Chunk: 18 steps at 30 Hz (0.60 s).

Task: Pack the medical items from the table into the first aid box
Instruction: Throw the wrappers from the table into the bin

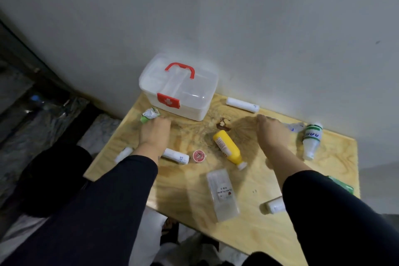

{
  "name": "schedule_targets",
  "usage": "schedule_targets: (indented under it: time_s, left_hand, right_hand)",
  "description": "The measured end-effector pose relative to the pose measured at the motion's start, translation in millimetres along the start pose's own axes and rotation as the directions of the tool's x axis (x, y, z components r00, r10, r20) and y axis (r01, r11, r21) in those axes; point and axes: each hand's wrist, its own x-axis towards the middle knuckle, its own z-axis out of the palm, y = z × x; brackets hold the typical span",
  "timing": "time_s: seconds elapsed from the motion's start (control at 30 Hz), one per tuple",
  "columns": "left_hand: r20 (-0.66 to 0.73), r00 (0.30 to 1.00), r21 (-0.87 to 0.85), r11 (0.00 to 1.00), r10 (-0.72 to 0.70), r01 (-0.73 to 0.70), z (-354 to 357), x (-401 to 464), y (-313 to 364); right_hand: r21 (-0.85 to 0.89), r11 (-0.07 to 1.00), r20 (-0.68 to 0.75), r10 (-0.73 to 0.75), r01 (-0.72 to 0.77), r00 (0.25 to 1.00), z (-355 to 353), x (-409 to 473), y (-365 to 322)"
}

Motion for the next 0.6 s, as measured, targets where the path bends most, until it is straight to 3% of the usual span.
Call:
schedule_targets:
  time_s: [0.2, 0.37, 0.47, 0.6]
  left_hand:
    - [-0.169, 0.978, -0.097, 0.989, -0.124, 0.109, -50.9, -13.5, -4.1]
    - [-0.223, 0.927, -0.239, 0.939, -0.302, 0.248, -101.3, -30.9, -25.4]
    - [-0.283, 0.868, -0.372, 0.881, -0.408, 0.292, -128.2, -42.4, -47.8]
    - [-0.325, 0.791, -0.623, 0.746, -0.519, 0.233, -150.9, -65.2, -83.7]
  right_hand:
    - [0.26, 0.959, -0.206, -0.063, 0.116, 0.977, -68.1, 16.8, -29.7]
    - [0.446, 0.846, -0.305, -0.165, 0.294, 0.938, -140.2, 19.4, -101.3]
    - [0.575, 0.717, -0.307, -0.257, 0.394, 0.916, -168.4, 12.7, -151.3]
    - [0.716, 0.49, -0.302, -0.426, 0.498, 0.853, -179.2, -7.4, -215.5]
